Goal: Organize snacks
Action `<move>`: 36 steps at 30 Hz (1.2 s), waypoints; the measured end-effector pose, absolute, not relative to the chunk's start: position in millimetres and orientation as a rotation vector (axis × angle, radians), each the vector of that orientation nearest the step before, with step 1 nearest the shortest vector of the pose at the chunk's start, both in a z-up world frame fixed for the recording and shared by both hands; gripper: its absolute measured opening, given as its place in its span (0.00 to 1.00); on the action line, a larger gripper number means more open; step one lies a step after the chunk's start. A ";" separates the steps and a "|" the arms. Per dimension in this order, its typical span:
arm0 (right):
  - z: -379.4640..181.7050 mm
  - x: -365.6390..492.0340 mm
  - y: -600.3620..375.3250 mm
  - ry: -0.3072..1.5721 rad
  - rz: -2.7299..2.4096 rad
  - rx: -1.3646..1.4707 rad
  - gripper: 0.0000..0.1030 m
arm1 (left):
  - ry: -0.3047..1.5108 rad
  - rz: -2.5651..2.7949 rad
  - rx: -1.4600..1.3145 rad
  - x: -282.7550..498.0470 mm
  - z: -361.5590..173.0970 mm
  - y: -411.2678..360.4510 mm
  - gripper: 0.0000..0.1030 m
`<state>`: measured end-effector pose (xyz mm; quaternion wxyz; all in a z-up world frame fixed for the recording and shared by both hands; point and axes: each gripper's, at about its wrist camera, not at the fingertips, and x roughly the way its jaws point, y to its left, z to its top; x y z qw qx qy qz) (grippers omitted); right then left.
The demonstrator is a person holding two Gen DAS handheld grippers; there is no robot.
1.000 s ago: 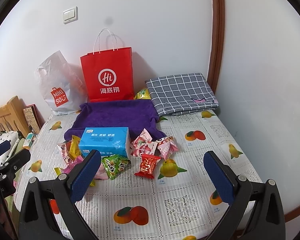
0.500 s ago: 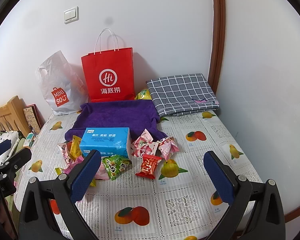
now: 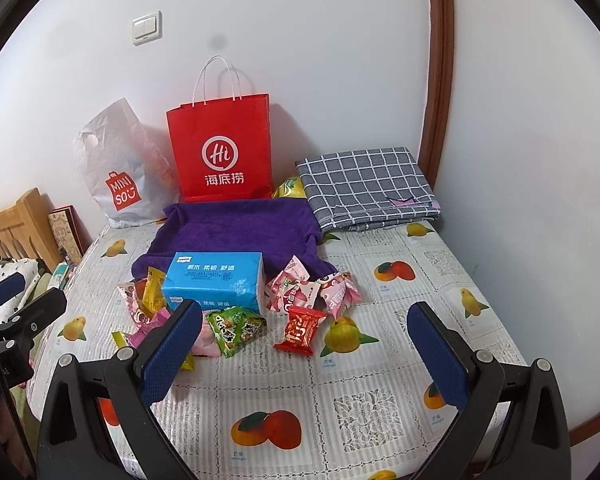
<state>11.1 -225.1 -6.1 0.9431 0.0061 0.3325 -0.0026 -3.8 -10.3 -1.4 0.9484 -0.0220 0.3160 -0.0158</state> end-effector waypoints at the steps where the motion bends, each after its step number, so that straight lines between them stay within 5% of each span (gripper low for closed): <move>1: -7.0 11.0 -224.6 0.678 -0.005 0.012 0.98 | 0.645 -0.032 -0.044 -3.9 -2.1 -10.1 0.97; 19: -37.8 29.7 -217.9 0.701 0.002 -0.017 0.98 | 0.714 -0.017 -0.057 23.6 -35.2 -0.3 0.97; 36: -130.2 78.6 -248.5 0.878 -0.018 0.030 0.97 | 0.868 0.029 -0.098 65.7 -108.7 26.9 0.95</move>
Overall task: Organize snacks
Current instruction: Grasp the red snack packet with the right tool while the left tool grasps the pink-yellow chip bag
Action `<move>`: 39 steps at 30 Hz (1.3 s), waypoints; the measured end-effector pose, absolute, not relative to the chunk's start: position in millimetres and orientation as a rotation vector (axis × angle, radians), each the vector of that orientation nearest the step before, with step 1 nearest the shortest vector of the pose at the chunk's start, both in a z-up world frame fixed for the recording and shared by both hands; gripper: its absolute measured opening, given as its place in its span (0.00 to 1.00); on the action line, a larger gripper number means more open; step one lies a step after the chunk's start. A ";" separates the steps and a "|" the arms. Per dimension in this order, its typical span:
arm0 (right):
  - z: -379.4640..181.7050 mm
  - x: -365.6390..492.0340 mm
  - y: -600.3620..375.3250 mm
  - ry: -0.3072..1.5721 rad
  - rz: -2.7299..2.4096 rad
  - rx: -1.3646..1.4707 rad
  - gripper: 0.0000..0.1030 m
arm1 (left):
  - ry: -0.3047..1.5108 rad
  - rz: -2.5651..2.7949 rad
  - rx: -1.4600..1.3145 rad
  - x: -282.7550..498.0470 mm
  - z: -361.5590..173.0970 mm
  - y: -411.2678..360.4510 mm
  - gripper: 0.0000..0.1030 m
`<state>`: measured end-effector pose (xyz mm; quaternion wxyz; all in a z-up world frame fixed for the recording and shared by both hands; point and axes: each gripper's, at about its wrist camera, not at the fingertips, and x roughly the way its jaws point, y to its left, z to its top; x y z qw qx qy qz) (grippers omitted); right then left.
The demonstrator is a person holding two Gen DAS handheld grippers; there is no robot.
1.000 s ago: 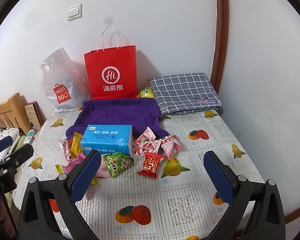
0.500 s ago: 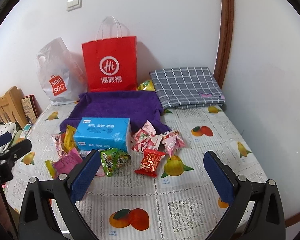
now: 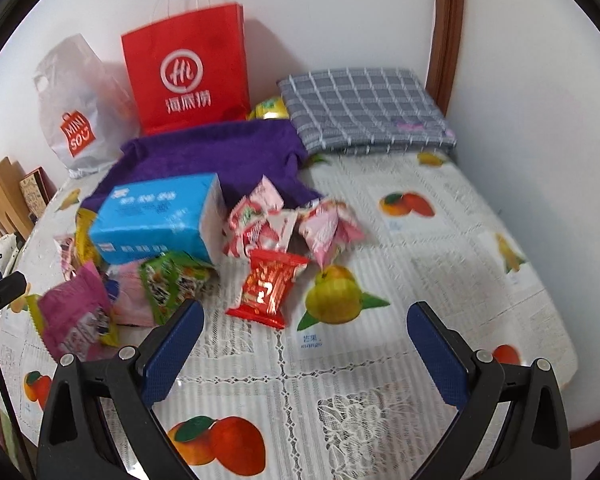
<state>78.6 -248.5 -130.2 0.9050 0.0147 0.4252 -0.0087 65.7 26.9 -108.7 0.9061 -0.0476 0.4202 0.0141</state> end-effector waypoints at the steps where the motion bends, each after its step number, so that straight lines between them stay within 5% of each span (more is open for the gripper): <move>1: -134.5 82.0 -248.9 0.887 -0.011 0.037 0.94 | 0.875 0.033 -0.100 67.9 -112.3 28.7 0.95; 14: -185.6 136.5 -249.2 0.970 0.037 0.124 0.82 | 0.897 0.048 -0.128 87.3 -129.8 50.7 0.95; 23: -208.2 156.0 -232.5 0.969 0.022 0.057 0.61 | 0.904 -0.005 -0.121 95.1 -130.6 43.4 0.95; 26: -208.4 152.2 -231.0 0.948 0.044 0.027 0.47 | 0.910 -0.049 -0.110 97.3 -130.8 32.8 0.95; 39: -210.4 137.1 -244.0 0.924 0.062 -0.005 0.45 | 1.020 -0.160 -0.035 105.9 -159.0 -16.0 0.94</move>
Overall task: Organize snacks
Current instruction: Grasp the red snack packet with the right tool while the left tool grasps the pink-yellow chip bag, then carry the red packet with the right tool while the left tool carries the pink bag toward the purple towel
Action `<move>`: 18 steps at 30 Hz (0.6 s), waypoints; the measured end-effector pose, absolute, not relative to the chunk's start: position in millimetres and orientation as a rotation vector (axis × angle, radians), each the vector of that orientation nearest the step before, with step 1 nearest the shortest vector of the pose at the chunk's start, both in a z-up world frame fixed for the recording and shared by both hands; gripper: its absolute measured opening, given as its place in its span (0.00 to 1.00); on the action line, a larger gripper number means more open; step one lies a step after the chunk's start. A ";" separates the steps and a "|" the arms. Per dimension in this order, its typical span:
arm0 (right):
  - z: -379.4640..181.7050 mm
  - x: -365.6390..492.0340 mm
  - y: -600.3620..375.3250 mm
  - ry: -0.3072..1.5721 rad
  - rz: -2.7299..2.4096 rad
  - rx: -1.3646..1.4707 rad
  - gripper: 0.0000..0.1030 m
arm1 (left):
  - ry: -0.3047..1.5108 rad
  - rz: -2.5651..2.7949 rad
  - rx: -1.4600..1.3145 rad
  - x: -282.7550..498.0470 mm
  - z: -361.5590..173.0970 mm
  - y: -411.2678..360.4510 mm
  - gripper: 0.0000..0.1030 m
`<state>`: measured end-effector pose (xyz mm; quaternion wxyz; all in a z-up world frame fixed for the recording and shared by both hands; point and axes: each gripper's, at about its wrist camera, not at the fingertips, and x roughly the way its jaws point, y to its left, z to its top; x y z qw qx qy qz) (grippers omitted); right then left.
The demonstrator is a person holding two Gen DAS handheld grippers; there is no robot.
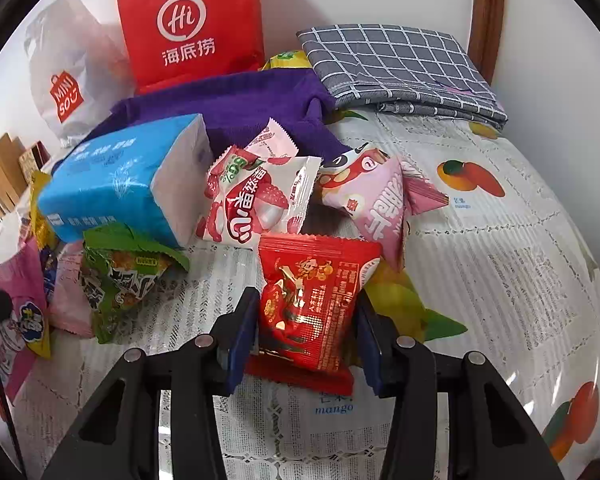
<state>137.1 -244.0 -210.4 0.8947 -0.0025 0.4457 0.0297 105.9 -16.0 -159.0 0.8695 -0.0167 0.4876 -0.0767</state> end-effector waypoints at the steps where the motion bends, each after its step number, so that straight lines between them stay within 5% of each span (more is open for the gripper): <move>1: -210.7 137.3 -242.0 0.925 0.056 -0.017 0.45 | 1.026 -0.160 -0.024 105.6 -161.1 -17.3 0.91; 9: -210.5 136.5 -243.4 0.924 0.058 -0.010 0.44 | 1.030 -0.201 -0.053 98.0 -156.8 -12.0 0.52; 18: -199.9 126.5 -245.7 0.953 0.073 0.012 0.39 | 0.995 -0.221 -0.070 91.0 -139.3 -2.7 0.49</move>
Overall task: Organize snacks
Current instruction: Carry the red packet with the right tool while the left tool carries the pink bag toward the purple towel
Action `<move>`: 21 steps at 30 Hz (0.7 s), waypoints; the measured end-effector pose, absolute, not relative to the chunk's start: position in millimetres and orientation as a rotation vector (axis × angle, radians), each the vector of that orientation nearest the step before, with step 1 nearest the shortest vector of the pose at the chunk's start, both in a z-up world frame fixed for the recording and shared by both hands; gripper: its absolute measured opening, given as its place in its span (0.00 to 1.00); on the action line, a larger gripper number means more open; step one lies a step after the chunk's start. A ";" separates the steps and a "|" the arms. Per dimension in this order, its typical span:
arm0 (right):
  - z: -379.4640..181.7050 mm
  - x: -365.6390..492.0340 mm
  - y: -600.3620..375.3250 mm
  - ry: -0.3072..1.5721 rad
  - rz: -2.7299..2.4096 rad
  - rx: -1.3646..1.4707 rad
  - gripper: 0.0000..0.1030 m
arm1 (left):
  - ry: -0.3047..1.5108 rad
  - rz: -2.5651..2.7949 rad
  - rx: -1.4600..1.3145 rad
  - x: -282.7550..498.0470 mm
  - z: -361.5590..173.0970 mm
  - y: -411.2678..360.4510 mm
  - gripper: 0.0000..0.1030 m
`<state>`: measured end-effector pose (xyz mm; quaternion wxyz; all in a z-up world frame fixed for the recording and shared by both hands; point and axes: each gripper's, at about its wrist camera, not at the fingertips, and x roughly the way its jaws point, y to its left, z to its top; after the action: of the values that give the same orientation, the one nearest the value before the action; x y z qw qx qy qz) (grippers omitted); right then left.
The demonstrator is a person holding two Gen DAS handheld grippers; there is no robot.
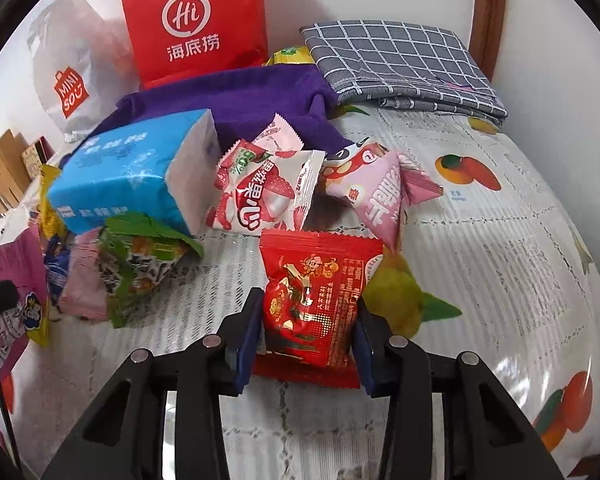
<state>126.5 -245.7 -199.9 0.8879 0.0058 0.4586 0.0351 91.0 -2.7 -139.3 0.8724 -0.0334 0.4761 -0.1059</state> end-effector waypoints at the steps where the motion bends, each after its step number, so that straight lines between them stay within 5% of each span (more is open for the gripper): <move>1: -196.4 124.5 -245.4 0.950 0.069 0.009 0.38 | 0.986 -0.224 -0.073 90.2 -135.1 -1.8 0.49; 21: -74.0 107.2 -206.3 0.791 0.159 -0.017 0.38 | 0.854 -0.239 -0.090 102.7 -58.8 -5.1 0.49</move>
<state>107.2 -206.3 -74.0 0.9196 -0.0083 0.3851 0.0776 102.7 -5.1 -58.8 0.9022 -0.0435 0.4132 -0.1156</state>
